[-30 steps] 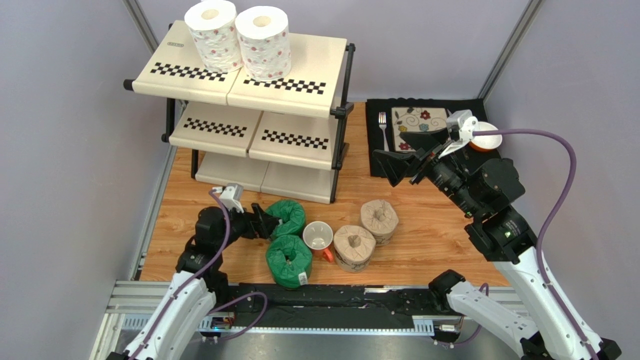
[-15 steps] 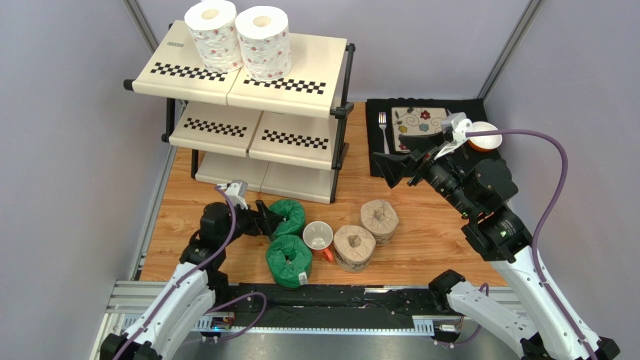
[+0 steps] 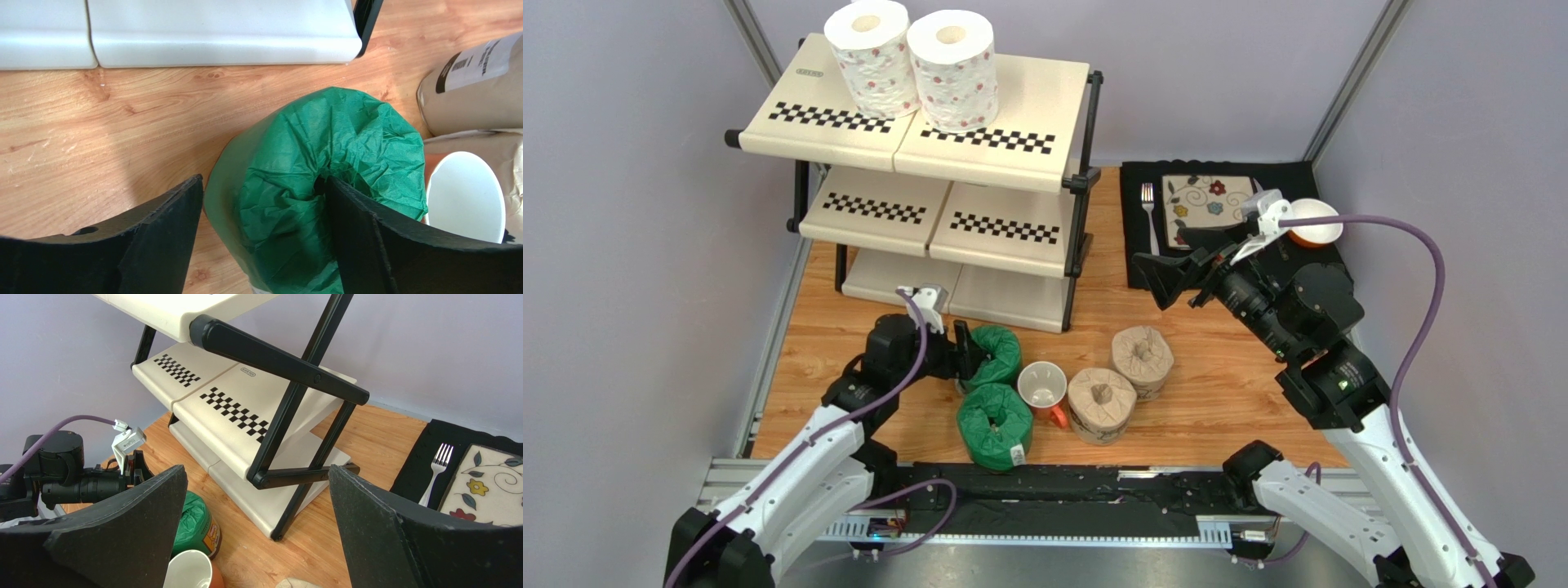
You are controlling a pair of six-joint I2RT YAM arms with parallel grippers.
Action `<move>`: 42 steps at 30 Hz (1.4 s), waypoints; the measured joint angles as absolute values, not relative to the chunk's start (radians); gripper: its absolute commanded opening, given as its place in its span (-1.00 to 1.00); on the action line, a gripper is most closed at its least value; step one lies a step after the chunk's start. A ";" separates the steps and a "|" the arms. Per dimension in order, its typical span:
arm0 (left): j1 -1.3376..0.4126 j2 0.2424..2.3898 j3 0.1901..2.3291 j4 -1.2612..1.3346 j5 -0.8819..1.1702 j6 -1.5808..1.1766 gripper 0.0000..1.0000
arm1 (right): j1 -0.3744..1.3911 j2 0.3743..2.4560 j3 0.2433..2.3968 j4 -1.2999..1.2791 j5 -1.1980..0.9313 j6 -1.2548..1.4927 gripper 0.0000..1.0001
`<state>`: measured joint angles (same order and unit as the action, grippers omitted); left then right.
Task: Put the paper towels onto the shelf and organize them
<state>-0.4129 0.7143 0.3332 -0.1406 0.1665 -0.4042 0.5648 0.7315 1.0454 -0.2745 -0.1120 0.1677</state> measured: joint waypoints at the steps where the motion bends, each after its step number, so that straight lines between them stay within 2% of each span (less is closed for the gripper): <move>1: -0.425 0.722 0.341 -0.147 0.155 -0.398 0.48 | 0.565 0.731 1.044 -0.276 -0.111 0.168 0.80; 4: -0.455 0.743 0.358 -0.158 0.131 -0.387 0.26 | 0.565 0.731 1.044 -0.280 -0.105 0.168 0.80; 5: -0.463 0.747 0.361 -0.158 0.125 -0.385 0.07 | 0.565 0.731 1.044 -0.280 -0.104 0.167 0.81; 7: -0.474 0.757 0.367 -0.158 0.118 -0.381 -0.16 | 0.565 0.730 1.044 -0.281 -0.101 0.167 0.81; 8: -0.477 0.759 0.369 -0.157 0.118 -0.380 -0.38 | 0.565 0.730 1.044 -0.281 -0.099 0.167 0.81; 11: -0.478 0.760 0.374 -0.160 0.118 -0.373 -0.57 | 0.565 0.729 1.044 -0.285 -0.094 0.167 0.80; 19: -0.478 0.747 0.410 -0.223 0.120 -0.356 -0.59 | 0.566 0.722 1.044 -0.302 -0.079 0.165 0.80; 35: -0.478 0.632 0.616 -0.352 0.084 -0.342 -0.63 | 0.566 0.723 1.044 -0.303 -0.076 0.159 0.81; 42: -0.478 0.594 0.826 -0.400 -0.036 -0.307 -0.63 | 0.566 0.723 1.048 -0.355 -0.067 0.133 0.81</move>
<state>-0.4782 0.5941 0.8265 -0.4004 -0.0364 -0.3065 0.5655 0.7235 1.0481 -0.3550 -0.0673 0.1333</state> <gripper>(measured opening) 0.351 0.905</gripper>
